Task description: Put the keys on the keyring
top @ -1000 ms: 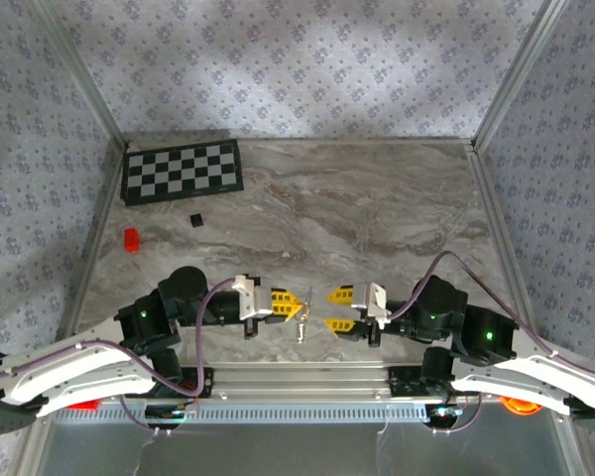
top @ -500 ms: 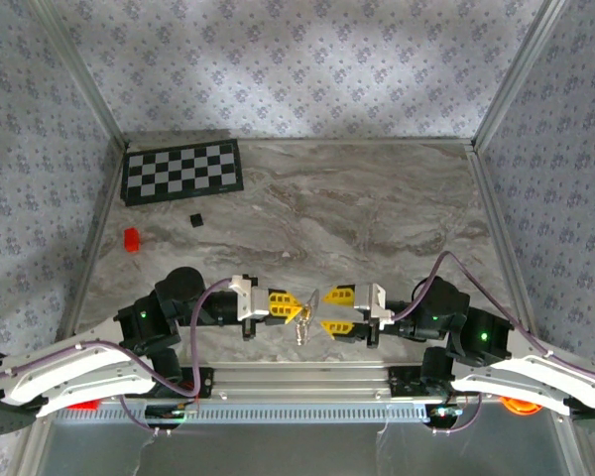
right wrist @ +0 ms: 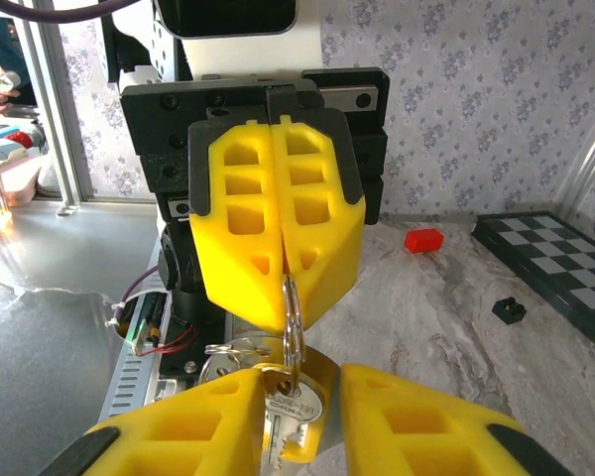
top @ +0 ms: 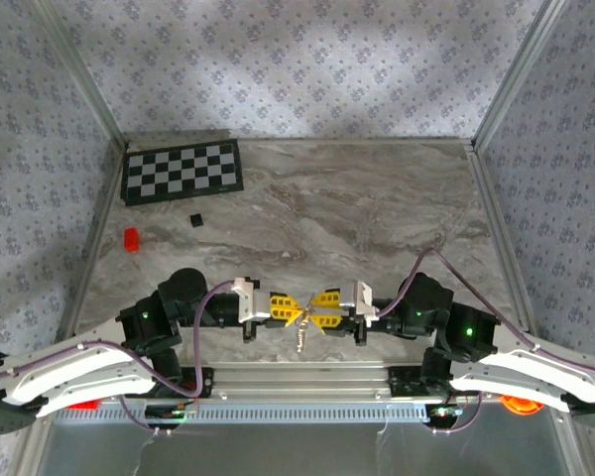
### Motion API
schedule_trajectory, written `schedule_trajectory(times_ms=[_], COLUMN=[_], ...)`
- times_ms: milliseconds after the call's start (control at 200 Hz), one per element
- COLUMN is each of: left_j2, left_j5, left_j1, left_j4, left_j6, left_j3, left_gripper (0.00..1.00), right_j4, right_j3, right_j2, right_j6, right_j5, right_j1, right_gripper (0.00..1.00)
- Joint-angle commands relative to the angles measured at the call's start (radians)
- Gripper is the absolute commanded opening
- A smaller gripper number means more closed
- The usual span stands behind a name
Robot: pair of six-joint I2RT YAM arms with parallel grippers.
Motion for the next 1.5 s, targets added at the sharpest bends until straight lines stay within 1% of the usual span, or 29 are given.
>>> schedule_trajectory(times_ms=[0,280,440,485,560,740,890,1049,1494], left_j2=[-0.009,-0.007,-0.005,-0.005,-0.007,-0.005,-0.006,-0.008,-0.002], left_j5=[0.025,0.026,0.027,0.027,0.027,0.020,0.019,0.016,0.030], left_j1=[-0.003,-0.003,-0.003,-0.004,-0.004,-0.004,-0.003,-0.003,-0.003], left_j4=[0.032,0.028,0.030,0.030,0.026,0.020,0.023,0.015,0.021], left_j6=[0.000,0.004,0.002,0.002,0.003,0.006,0.008,0.013,0.013], left_j3=[0.008,0.011,0.010,0.011,0.013,0.013,0.013,0.019,0.024], left_gripper=[0.00,0.00,0.00,0.00,0.00,0.00,0.00,0.00,0.00], right_j4=[0.030,0.013,0.012,0.012,0.013,0.000,-0.020,-0.067,-0.074], right_j3=[0.023,0.028,0.025,0.022,0.023,0.033,0.034,0.037,0.046], right_j2=[-0.005,-0.027,-0.040,-0.038,-0.035,-0.020,-0.018,-0.007,0.023], right_j6=[-0.004,-0.006,-0.006,-0.006,-0.006,-0.008,-0.010,-0.011,-0.007], right_j5=[0.014,0.017,0.024,0.023,0.022,0.003,0.002,0.028,0.017], right_j1=[-0.005,-0.005,-0.006,-0.006,-0.006,-0.006,-0.008,-0.013,-0.028], right_gripper=[0.24,0.24,0.13,0.11,0.10,0.10,0.04,0.00,0.00])
